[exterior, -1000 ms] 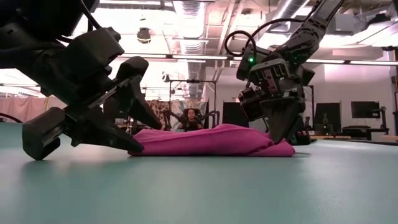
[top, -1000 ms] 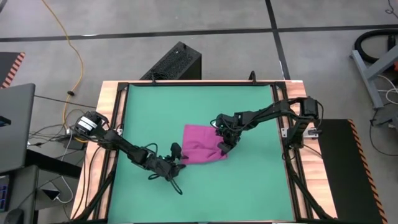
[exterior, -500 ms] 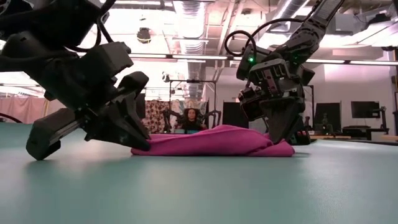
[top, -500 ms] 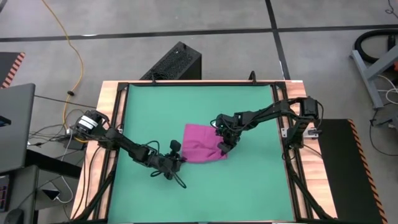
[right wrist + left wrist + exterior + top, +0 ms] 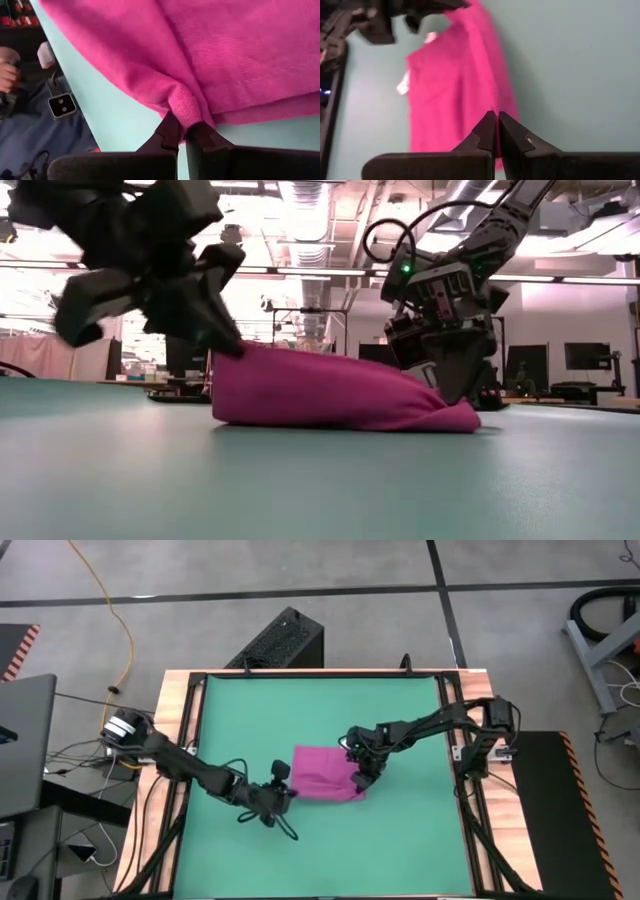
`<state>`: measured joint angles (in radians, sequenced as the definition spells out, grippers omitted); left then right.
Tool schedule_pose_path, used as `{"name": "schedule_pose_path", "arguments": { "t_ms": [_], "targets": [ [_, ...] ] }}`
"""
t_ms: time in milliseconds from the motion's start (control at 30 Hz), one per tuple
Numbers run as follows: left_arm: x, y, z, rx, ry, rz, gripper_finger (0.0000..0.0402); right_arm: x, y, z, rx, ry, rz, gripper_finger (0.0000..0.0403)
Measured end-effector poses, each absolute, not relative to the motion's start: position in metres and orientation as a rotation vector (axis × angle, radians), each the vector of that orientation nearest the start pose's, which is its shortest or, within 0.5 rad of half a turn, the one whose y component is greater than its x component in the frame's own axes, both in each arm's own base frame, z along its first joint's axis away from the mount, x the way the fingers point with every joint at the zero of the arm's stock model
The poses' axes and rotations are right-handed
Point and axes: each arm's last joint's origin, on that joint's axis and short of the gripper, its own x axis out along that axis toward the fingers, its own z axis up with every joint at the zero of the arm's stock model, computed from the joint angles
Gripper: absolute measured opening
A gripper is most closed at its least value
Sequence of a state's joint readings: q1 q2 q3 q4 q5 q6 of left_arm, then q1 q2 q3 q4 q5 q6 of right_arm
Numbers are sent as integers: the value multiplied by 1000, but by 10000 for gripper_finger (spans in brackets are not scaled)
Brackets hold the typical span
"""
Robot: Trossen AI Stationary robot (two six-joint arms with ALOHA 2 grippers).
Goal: Roll towel into tight, uniform cylinder
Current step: Roll the pink towel
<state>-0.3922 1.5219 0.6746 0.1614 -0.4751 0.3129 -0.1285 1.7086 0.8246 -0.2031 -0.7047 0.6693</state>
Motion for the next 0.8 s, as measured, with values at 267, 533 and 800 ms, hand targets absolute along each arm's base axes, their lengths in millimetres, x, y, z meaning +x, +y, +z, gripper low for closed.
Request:
{"name": "schedule_pose_path", "arguments": {
  "t_ms": [267, 533, 800],
  "targets": [
    [282, -68, 154, 474, 696, -34, 0, 297, -6, 157, 953, 1107, 170, 20],
    [280, -58, 154, 495, 742, 50, 0, 290, -6, 155, 929, 1160, 48, 20],
    [283, -45, 150, 460, 749, 63, 0, 291, -8, 150, 889, 1164, -3, 21]
  ]
}}
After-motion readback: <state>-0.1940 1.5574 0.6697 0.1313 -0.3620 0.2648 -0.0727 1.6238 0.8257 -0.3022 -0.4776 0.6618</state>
